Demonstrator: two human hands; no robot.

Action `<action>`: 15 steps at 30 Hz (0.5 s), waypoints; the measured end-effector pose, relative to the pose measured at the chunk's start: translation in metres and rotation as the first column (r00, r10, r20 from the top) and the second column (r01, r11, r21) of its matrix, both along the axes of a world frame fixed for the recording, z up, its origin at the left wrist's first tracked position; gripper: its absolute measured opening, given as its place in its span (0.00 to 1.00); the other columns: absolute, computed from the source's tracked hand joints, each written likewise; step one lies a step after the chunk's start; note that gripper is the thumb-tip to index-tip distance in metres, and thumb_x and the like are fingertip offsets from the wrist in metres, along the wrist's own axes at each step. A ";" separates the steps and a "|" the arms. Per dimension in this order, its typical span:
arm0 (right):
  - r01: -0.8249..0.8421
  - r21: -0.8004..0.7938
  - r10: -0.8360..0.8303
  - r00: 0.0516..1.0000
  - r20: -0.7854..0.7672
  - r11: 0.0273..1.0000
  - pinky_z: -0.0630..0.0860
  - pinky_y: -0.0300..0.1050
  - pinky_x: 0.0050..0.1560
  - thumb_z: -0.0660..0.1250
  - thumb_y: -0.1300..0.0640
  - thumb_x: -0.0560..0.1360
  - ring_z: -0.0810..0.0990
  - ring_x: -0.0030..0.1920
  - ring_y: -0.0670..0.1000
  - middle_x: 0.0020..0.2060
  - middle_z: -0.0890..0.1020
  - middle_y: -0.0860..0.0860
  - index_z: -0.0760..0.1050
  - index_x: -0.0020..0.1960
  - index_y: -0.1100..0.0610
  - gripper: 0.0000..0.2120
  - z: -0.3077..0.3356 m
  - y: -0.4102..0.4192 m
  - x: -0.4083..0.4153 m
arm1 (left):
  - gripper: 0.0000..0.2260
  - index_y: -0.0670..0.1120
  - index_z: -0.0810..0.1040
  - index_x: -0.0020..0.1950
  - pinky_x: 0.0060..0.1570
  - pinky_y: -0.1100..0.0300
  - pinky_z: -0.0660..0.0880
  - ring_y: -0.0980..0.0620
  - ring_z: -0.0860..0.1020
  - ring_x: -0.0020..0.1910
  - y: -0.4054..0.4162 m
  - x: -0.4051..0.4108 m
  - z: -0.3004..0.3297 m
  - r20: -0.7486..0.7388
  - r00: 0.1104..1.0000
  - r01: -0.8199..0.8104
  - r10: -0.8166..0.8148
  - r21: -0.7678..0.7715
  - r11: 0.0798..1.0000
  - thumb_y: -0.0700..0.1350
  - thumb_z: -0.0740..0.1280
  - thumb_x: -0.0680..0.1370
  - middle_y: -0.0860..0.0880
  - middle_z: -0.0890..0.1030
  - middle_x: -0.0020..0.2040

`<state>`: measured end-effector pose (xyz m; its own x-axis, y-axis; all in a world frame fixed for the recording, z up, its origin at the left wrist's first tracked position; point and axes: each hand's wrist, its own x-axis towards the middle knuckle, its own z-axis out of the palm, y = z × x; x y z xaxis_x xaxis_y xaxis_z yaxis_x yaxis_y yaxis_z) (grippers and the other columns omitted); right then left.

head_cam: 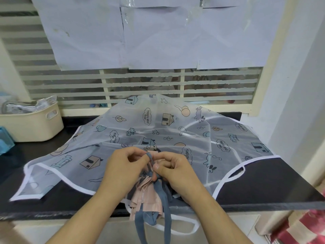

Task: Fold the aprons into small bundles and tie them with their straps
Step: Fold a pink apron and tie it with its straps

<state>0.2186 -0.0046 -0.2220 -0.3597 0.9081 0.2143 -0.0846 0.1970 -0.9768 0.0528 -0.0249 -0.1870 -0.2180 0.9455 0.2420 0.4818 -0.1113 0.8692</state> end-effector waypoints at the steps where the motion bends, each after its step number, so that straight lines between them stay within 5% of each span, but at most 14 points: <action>1: -0.016 0.021 0.015 0.999 0.038 1.000 0.79 0.43 0.47 0.67 0.67 0.80 0.80 0.35 0.49 0.34 0.83 0.63 0.84 0.60 0.52 0.15 -0.001 0.001 0.000 | 0.04 0.50 0.86 0.40 0.35 0.68 0.74 0.60 0.80 0.33 0.000 0.001 -0.001 0.027 1.000 0.003 -0.003 -0.002 1.000 0.45 0.78 0.75 0.51 0.85 0.35; 3: -0.038 0.044 0.033 0.994 0.105 0.998 0.80 0.50 0.52 0.68 0.64 0.80 0.80 0.38 0.51 0.34 0.85 0.61 0.84 0.59 0.50 0.14 -0.001 0.000 0.000 | 0.05 0.49 0.86 0.40 0.32 0.68 0.73 0.59 0.78 0.31 0.001 0.001 -0.003 0.066 0.998 0.006 -0.006 -0.007 1.000 0.47 0.79 0.74 0.48 0.84 0.34; 5: -0.028 0.049 0.021 0.990 0.139 0.998 0.77 0.42 0.46 0.69 0.63 0.80 0.79 0.35 0.47 0.34 0.85 0.60 0.85 0.55 0.53 0.09 -0.001 0.001 0.001 | 0.05 0.48 0.86 0.41 0.31 0.67 0.73 0.59 0.77 0.30 0.001 0.003 -0.005 0.107 0.994 0.021 -0.018 -0.027 0.999 0.47 0.79 0.74 0.49 0.82 0.32; 11: 0.061 -0.033 -0.058 0.995 0.078 0.998 0.70 0.30 0.32 0.68 0.66 0.80 0.74 0.25 0.41 0.33 0.84 0.61 0.82 0.46 0.66 0.06 0.000 0.001 0.003 | 0.03 0.48 0.89 0.48 0.52 0.55 0.82 0.50 0.87 0.45 -0.004 0.001 -0.009 0.197 0.970 0.165 -0.142 -0.107 0.980 0.43 0.75 0.78 0.47 0.88 0.41; 15: 0.095 -0.061 -0.091 0.994 0.064 0.994 0.71 0.30 0.31 0.69 0.66 0.80 0.75 0.25 0.41 0.33 0.83 0.63 0.81 0.42 0.66 0.08 0.000 0.002 0.003 | 0.08 0.47 0.89 0.53 0.57 0.57 0.81 0.55 0.87 0.50 -0.008 -0.002 -0.010 0.238 0.958 0.191 -0.160 -0.113 0.975 0.38 0.75 0.77 0.52 0.89 0.47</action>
